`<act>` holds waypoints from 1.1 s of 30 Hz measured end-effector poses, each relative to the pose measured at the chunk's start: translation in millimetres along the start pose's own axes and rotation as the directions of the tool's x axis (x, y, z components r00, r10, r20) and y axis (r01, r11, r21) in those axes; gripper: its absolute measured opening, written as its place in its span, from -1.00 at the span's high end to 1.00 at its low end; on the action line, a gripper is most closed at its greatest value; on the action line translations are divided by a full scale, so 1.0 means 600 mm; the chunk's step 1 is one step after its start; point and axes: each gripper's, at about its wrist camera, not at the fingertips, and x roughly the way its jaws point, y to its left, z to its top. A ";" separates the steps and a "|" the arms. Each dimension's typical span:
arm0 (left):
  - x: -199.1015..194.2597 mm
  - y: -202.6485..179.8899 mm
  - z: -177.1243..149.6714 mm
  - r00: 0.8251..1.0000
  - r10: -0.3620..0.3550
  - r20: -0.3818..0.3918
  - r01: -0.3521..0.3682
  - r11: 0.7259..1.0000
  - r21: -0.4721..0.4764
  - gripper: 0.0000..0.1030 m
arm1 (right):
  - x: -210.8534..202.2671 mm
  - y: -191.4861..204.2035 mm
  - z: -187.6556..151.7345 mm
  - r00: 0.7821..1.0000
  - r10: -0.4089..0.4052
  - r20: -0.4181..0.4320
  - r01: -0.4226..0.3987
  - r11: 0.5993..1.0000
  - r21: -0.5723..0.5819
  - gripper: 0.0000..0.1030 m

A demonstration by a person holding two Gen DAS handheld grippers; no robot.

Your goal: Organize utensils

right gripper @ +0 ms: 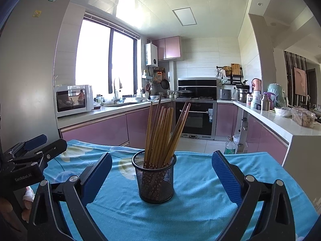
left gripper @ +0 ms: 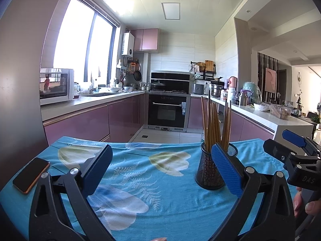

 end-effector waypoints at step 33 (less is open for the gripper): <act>0.003 0.000 0.001 1.000 0.001 0.001 -0.001 1.000 -0.001 -0.89 | 0.000 -0.002 0.002 1.000 0.001 0.002 -0.001 1.000 0.000 -0.87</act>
